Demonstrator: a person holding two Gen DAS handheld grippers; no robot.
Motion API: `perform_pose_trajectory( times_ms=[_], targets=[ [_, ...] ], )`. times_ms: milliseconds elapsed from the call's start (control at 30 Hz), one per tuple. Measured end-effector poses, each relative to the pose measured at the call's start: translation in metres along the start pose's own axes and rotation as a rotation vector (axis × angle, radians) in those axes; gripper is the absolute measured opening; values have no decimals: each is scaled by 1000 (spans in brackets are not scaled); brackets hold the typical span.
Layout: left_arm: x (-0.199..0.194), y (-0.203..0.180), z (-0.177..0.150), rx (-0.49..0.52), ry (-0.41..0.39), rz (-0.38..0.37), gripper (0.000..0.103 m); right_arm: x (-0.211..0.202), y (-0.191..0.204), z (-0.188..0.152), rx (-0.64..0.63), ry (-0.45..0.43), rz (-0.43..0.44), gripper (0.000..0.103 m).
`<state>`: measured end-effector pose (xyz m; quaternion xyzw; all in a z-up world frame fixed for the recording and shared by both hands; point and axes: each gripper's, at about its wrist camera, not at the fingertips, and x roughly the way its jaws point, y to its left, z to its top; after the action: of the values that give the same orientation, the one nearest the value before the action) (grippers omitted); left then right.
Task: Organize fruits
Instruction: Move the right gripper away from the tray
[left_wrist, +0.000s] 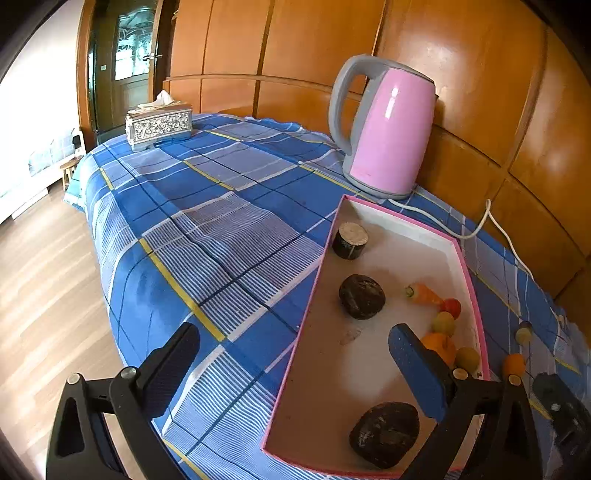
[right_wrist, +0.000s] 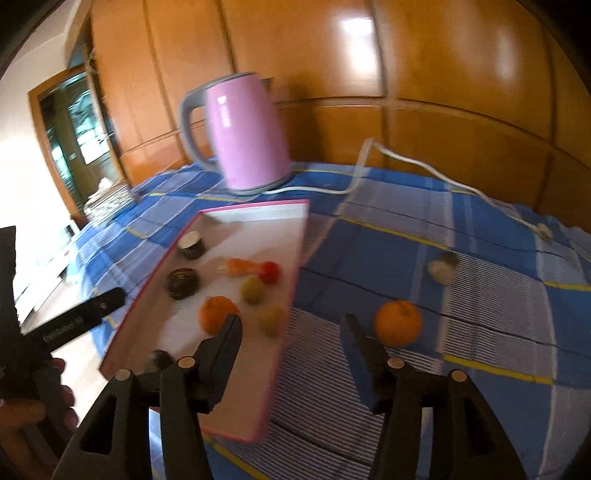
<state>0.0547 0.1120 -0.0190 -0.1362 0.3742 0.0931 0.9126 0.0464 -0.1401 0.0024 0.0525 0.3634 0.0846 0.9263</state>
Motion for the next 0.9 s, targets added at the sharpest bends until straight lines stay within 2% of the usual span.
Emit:
perform_pose_trajectory(
  times_ms=[300, 733, 900],
  targets=[
    [-5, -20, -7, 74, 4, -47, 103, -27, -81, -22, 185, -18, -188, 60],
    [-20, -52, -16, 167, -13, -118, 103, -76, -216, -74, 503, -18, -555, 62],
    [-29, -71, -19, 226, -33, -155, 103, -83, -248, -89, 611, -8, -640, 62]
  ],
)
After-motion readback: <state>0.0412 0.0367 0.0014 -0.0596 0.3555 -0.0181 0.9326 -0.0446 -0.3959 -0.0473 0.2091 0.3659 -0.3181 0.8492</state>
